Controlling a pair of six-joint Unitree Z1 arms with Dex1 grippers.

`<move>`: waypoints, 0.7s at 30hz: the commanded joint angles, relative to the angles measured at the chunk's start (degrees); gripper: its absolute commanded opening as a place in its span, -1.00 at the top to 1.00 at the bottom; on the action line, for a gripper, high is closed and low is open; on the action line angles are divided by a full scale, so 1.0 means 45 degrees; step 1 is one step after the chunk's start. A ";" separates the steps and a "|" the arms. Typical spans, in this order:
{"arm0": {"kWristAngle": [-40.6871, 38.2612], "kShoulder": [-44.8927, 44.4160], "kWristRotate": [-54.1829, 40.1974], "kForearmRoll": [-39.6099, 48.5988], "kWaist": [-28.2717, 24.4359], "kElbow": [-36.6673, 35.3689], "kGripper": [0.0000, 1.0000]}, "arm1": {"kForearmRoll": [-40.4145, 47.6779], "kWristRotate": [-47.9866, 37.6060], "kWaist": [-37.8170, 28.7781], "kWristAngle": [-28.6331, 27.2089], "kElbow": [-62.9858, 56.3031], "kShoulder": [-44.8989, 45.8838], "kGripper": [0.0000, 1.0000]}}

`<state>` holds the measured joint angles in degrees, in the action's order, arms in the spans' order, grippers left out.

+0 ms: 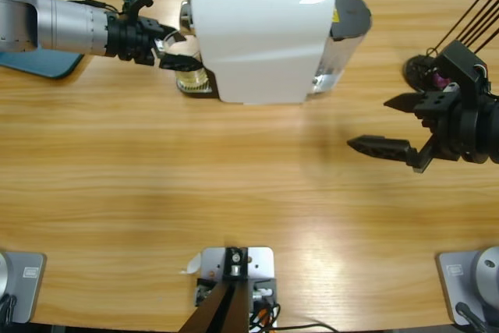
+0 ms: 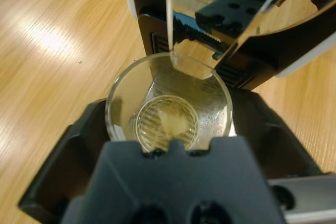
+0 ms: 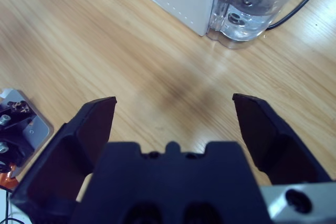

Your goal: Pour coffee

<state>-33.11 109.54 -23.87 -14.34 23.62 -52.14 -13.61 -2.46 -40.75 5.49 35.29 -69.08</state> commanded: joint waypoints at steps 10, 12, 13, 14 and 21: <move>0.0667 -0.0592 0.0161 -0.0115 -0.0269 0.0824 1.00 | -0.0080 0.0058 -0.0139 -0.0009 -0.0108 -0.0352 -1.00; 0.0905 -0.1096 0.0372 -0.0115 -0.0632 0.0938 1.00 | -0.0080 0.0058 -0.0139 -0.0009 -0.0108 -0.0344 -1.00; 0.0913 -0.1272 0.0477 -0.0115 -0.0824 0.0985 1.00 | -0.0080 0.0058 -0.0143 -0.0009 -0.0108 -0.0352 -1.00; 0.0913 -0.1487 0.0587 -0.0115 -0.0992 0.1028 1.00 | -0.0080 0.0058 -0.0143 -0.0009 -0.0108 -0.0352 -1.00; 0.1128 -0.3206 0.2411 -0.0115 -0.3339 0.1356 1.00 | -0.0041 0.0058 -0.0143 -0.0029 -0.0128 -0.0391 -1.00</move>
<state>-29.96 102.44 -19.41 -14.56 17.81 -48.76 -13.61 -2.46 -40.79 5.49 35.30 -69.08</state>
